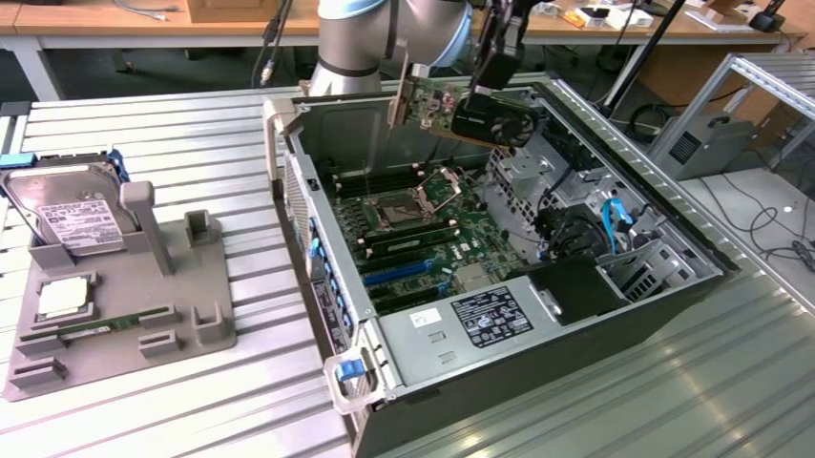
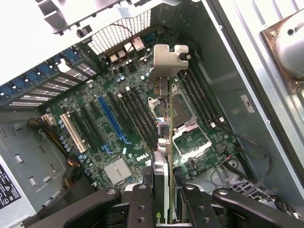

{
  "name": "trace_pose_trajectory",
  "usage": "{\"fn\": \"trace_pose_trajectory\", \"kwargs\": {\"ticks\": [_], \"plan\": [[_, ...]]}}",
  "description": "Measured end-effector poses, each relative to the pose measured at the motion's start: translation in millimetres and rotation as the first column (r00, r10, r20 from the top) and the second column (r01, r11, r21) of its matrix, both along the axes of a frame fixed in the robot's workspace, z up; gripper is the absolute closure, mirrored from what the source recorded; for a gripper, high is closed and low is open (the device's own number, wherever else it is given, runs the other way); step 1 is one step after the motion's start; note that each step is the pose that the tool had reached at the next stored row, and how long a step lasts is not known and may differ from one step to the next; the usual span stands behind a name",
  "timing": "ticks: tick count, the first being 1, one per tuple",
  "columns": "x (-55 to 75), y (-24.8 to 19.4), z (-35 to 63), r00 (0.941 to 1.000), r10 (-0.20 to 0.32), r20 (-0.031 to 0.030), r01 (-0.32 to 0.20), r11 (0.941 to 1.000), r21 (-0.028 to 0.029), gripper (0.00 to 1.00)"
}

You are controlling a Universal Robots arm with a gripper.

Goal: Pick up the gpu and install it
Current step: 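Insert the gpu into the slot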

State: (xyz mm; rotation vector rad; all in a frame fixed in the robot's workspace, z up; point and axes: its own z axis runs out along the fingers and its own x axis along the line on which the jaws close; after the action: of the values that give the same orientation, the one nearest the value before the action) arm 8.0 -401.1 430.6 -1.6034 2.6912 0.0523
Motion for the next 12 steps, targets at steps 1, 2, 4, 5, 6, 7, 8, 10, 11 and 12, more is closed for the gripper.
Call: {"fn": "trace_pose_trajectory", "kwargs": {"ticks": [1, 2, 4, 5, 6, 7, 8, 10, 11, 12], "plan": [[0.0, 0.0, 0.0, 1.0000, 0.009, 0.0000, -0.009, 1.0000, 0.0000, 0.73], [0.0, 0.0, 0.0, 0.9999, 0.017, 0.0000, -0.017, 0.9999, 0.0000, 0.73], [0.0, 0.1, 0.0, 0.9995, 0.032, -0.0001, -0.032, 0.9995, -0.0002, 0.73], [0.0, 0.0, -0.1, 0.9992, 0.039, -0.0001, -0.039, 0.9992, -0.0001, 0.73], [0.0, 0.0, -0.2, 0.9989, 0.048, 0.0000, -0.048, 0.9989, 0.0000, 0.73], [0.0, 0.0, -0.2, 0.9985, 0.056, 0.0000, -0.056, 0.9985, 0.0000, 0.73], [0.0, 0.0, -0.2, 0.9983, 0.059, 0.0000, -0.059, 0.9983, 0.0000, 0.73], [0.0, 0.0, -0.2, 0.9971, 0.076, 0.0000, -0.076, 0.9971, 0.0000, 0.73], [0.0, 0.0, -0.3, 0.9964, 0.085, 0.0000, -0.085, 0.9964, 0.0000, 0.73], [0.0, 0.0, -0.3, 0.9958, 0.091, 0.0000, -0.091, 0.9958, 0.0000, 0.73]]}}
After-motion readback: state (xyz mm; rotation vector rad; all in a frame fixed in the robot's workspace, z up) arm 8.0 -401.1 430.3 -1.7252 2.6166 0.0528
